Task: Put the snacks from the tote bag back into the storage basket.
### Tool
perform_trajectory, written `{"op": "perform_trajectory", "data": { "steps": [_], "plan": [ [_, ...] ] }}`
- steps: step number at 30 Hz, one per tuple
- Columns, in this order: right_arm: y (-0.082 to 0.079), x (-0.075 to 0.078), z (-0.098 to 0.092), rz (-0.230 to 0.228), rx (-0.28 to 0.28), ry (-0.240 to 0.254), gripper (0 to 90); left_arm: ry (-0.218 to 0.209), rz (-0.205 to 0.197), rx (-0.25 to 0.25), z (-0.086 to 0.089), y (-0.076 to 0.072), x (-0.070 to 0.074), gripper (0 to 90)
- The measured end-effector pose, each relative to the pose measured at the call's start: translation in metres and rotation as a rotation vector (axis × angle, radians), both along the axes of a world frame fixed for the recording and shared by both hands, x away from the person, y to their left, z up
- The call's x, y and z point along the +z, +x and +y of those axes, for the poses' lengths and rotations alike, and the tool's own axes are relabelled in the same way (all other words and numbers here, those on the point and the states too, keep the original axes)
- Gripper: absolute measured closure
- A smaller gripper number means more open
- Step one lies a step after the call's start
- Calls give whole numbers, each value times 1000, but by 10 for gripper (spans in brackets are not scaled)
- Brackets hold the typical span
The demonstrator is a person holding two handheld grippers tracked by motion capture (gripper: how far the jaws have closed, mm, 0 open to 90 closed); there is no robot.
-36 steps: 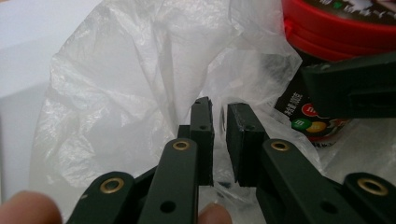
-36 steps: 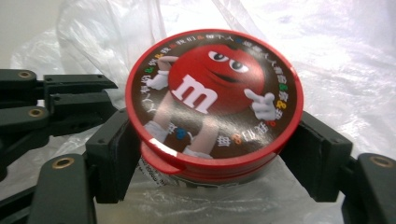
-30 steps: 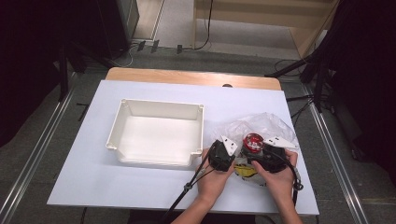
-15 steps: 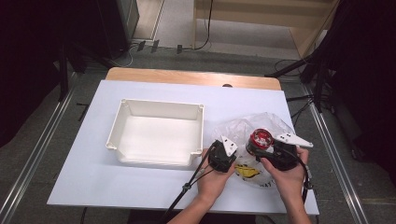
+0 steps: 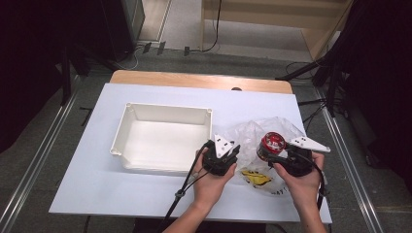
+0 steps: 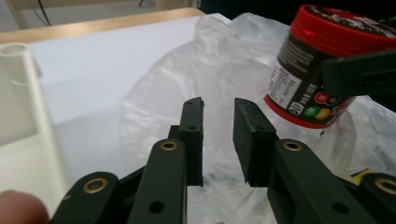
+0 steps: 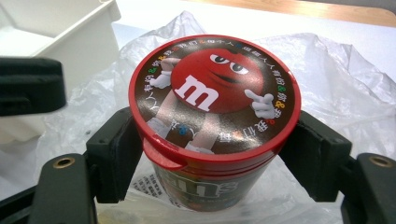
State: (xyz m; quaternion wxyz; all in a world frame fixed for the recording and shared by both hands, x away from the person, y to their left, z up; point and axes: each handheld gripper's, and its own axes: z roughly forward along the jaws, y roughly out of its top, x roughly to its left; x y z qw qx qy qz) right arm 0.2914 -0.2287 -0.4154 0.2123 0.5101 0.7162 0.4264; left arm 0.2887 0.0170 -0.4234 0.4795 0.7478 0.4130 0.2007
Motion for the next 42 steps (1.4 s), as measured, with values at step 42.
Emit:
{"op": "perform_trajectory", "data": {
  "steps": [42],
  "plan": [
    [1,7,24,37,103,73,259,-146,-71,189,213,-31,14,463]
  ]
}}
